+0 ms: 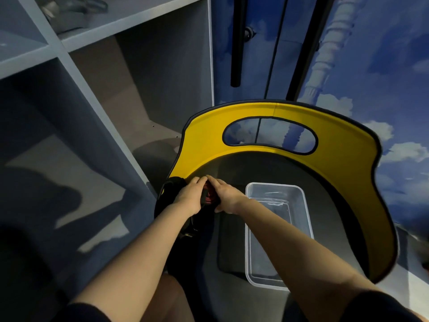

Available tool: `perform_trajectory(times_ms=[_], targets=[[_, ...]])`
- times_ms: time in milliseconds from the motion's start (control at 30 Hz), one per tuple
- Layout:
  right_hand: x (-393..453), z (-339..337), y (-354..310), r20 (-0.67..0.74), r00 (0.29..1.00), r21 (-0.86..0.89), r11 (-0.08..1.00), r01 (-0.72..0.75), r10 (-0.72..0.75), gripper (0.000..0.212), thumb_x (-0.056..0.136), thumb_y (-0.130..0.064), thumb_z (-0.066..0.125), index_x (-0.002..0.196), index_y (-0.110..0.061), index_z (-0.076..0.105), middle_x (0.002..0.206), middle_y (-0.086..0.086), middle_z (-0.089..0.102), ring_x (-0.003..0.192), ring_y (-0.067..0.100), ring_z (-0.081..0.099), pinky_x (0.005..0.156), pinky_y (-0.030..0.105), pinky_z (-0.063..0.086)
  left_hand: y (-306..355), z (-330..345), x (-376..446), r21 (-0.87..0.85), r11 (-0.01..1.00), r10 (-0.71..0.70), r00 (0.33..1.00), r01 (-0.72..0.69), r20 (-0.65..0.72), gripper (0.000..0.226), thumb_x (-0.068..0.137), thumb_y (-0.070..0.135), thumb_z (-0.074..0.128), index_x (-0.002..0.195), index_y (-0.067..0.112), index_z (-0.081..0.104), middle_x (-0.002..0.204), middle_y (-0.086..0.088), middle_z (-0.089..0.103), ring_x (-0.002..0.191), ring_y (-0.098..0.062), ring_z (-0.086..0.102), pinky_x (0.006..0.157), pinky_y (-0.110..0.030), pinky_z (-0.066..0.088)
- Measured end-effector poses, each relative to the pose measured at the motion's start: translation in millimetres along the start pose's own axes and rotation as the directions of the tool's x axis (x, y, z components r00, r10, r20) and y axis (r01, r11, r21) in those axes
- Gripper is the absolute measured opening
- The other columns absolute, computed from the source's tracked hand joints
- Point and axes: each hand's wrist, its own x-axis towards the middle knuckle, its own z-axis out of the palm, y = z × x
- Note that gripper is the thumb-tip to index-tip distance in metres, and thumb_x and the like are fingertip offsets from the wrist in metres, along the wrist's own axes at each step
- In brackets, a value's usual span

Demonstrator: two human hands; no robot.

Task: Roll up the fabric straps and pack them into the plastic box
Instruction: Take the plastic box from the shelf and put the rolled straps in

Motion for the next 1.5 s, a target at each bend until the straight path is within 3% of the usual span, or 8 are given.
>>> perform_trajectory(times_ms=[167,267,433,600,700,1033,1233,1500], targets=[[-2,-8,11,0.006,1.0,-0.04,0.999,-0.02,0.021,0.104,0.073,-0.009,0.077,0.15,-0.015,0.007,0.149,0.011,0.031,0.134,0.029,0.036,0.109,0.035,0.031,0,2,8,-0.108,0.992,0.069,0.997,-0.065,0.035,0.087,0.08,-0.012,0.056,0.148,0.029,0.021,0.152,0.0,0.021,0.136,-0.027,0.031,0.11,-0.04,0.035],[-4,-5,13,-0.038,0.999,-0.055,0.998,-0.034,0.032,0.099,0.073,-0.014,0.077,0.149,-0.018,0.013,0.143,0.012,0.038,0.129,0.031,0.042,0.106,0.039,0.037,4,4,7,-0.143,0.989,-0.026,0.999,0.031,0.041,0.083,0.082,-0.012,0.052,0.147,0.03,0.02,0.147,-0.009,0.026,0.131,-0.033,0.037,0.104,-0.043,0.041],[-3,0,12,-0.092,0.995,-0.08,0.996,-0.042,0.035,0.082,0.069,-0.021,0.078,0.137,-0.017,0.032,0.13,0.012,0.05,0.116,0.033,0.052,0.095,0.041,0.044,11,2,4,-0.159,0.97,-0.163,0.976,0.186,0.145,0.081,0.075,0.012,0.075,0.137,0.004,0.024,0.137,-0.017,0.04,0.125,-0.033,0.045,0.099,-0.039,0.044],[-3,1,10,-0.072,0.995,-0.069,0.995,-0.07,0.065,0.075,0.07,-0.019,0.078,0.13,-0.009,0.035,0.126,0.016,0.051,0.114,0.034,0.053,0.092,0.041,0.043,26,11,-1,-0.225,0.932,-0.233,0.944,0.285,0.232,0.115,0.072,0.031,0.079,0.148,0.017,-0.007,0.15,-0.018,0.011,0.134,-0.036,0.031,0.103,-0.043,0.039],[-3,0,12,-0.046,0.998,-0.091,0.994,-0.058,0.054,0.072,0.077,-0.011,0.072,0.136,-0.007,0.03,0.129,0.019,0.049,0.118,0.035,0.051,0.097,0.041,0.042,29,21,-2,-0.277,0.914,-0.274,0.954,0.298,0.122,0.106,0.072,0.034,0.078,0.147,0.022,0.003,0.146,-0.018,0.017,0.128,-0.037,0.039,0.099,-0.043,0.043],[-45,-45,14,-0.351,0.933,-0.074,0.996,0.053,-0.075,0.061,0.07,-0.022,0.079,0.117,-0.007,0.042,0.116,0.014,0.051,0.103,0.037,0.056,0.082,0.047,0.048,40,-39,-13,-0.288,0.956,0.045,0.999,-0.051,-0.025,0.097,0.067,0.012,0.081,0.144,0.033,0.026,0.138,-0.01,0.027,0.126,-0.033,0.042,0.105,-0.039,0.04],[-91,-73,33,-0.37,0.919,-0.006,0.989,0.146,-0.138,0.087,0.072,-0.025,0.08,0.143,-0.014,0.03,0.14,0.01,0.043,0.124,0.027,0.049,0.102,0.042,0.043,82,-64,-26,-0.212,0.941,0.26,0.965,-0.263,-0.043,0.1,0.063,0.012,0.085,0.144,0.022,0.027,0.144,-0.005,0.037,0.132,-0.023,0.037,0.108,-0.035,0.036],[-147,-75,69,-0.393,0.919,-0.041,0.999,0.013,-0.028,0.084,0.068,-0.033,0.082,0.138,-0.013,0.04,0.132,0.007,0.049,0.122,0.021,0.048,0.103,0.029,0.04,134,-34,-38,-0.199,0.928,0.32,0.947,-0.314,-0.002,0.093,0.064,0.017,0.084,0.141,0.019,0.03,0.141,-0.009,0.036,0.131,-0.026,0.039,0.107,-0.037,0.037]])
